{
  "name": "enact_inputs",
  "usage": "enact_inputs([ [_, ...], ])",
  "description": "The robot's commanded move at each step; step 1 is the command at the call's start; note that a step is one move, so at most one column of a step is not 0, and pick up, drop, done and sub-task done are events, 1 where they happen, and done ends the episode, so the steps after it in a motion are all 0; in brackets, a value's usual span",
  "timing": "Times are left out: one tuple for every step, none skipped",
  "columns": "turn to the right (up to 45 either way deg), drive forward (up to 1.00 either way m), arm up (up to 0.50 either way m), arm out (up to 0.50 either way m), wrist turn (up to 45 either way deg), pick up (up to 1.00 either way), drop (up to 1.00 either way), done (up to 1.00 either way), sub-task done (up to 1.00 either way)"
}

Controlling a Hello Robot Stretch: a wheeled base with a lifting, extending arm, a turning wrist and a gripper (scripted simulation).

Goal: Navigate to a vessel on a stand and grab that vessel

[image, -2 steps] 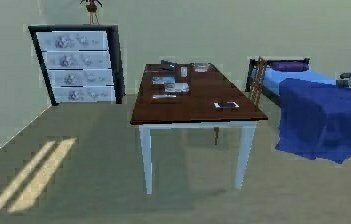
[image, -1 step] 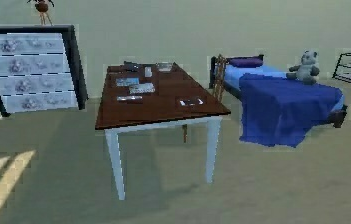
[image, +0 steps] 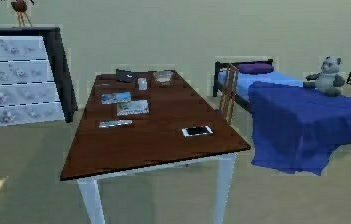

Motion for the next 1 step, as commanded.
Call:
enact_inputs([
  [45.0, 0.00, 0.00, 0.00, 0.0, 0.00, 0.00, 0.00, 0.00],
])
